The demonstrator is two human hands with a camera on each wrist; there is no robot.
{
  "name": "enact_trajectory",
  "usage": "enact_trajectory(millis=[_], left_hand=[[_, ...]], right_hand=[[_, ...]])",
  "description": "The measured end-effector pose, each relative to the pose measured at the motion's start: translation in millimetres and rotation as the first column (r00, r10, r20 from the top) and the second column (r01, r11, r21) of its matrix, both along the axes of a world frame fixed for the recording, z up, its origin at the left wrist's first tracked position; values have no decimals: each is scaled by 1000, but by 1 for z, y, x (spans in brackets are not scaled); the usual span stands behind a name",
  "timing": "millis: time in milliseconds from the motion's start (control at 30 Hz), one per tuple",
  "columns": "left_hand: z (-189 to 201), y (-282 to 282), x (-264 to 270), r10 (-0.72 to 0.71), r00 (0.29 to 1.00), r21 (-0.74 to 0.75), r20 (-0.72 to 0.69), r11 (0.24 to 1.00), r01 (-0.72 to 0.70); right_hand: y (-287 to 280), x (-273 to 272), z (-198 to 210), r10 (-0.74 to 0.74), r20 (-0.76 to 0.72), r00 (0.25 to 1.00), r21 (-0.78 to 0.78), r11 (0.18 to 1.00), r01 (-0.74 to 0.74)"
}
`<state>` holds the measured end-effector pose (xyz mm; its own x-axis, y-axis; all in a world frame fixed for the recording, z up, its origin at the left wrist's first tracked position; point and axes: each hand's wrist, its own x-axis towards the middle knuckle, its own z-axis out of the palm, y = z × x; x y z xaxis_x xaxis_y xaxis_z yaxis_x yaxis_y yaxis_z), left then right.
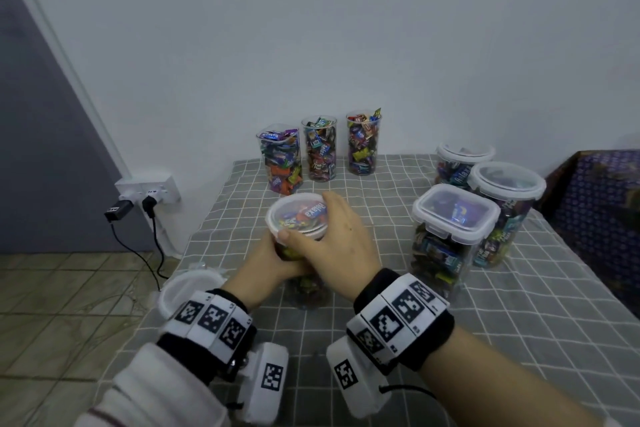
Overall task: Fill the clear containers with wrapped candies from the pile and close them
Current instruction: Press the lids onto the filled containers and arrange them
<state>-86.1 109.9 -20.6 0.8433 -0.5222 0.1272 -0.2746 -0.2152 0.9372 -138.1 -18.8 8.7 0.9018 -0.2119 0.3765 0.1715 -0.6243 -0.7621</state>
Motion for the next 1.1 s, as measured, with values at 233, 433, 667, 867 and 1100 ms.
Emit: enact_trajectory(millis=[233,433,667,867,1100], left_hand=[[-9,-24,-5,16,997,1,74,1000,-16],[-11,-26,-2,15,997,6,75,1000,-16],[-16,-23,2,0,999,0,53,1000,0],[-9,-18,2,-101,993,-15,-58,995,101],[-5,-23,2,-213,963,-5,-164,977,215]], right_hand=[[-25,-6,-7,-32,-37,999,-9,999,31],[-25,-9,-12,-45,26,999,9,999,45],[-19,-10,-13,-84,23,996,35,996,83],[-39,-13,4,-58,-41,997,-150,987,51],[-60,24,23,232,-311,921,267,952,-150]])
